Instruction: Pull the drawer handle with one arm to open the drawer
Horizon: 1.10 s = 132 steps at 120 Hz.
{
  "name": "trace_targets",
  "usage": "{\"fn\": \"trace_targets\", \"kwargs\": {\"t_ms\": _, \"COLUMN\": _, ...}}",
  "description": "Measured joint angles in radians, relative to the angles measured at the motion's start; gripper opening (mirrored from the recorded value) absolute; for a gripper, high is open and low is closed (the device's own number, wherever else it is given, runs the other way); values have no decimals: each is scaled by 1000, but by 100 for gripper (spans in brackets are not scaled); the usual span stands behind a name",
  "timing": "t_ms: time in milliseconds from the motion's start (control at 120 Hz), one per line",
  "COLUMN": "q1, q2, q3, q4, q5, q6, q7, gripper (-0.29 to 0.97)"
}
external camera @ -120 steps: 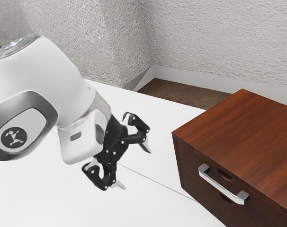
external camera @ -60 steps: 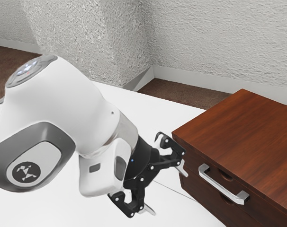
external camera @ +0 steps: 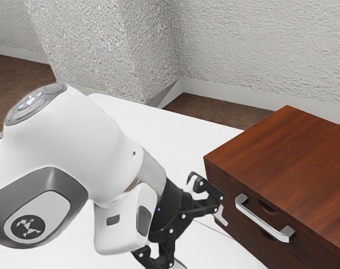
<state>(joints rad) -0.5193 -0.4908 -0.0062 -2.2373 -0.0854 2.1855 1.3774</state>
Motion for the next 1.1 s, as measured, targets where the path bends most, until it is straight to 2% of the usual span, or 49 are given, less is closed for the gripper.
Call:
{"fn": "trace_targets", "kwargs": {"t_ms": 617, "q1": 17, "q2": 125, "q3": 37, "q4": 32, "q5": 32, "q6": 108, "q7": -38, "gripper": 68}}
{"fn": "trace_targets", "kwargs": {"t_ms": 1100, "q1": -10, "q2": 155, "q3": 39, "q4": 40, "q5": 48, "q6": 149, "q7": -50, "gripper": 68}}
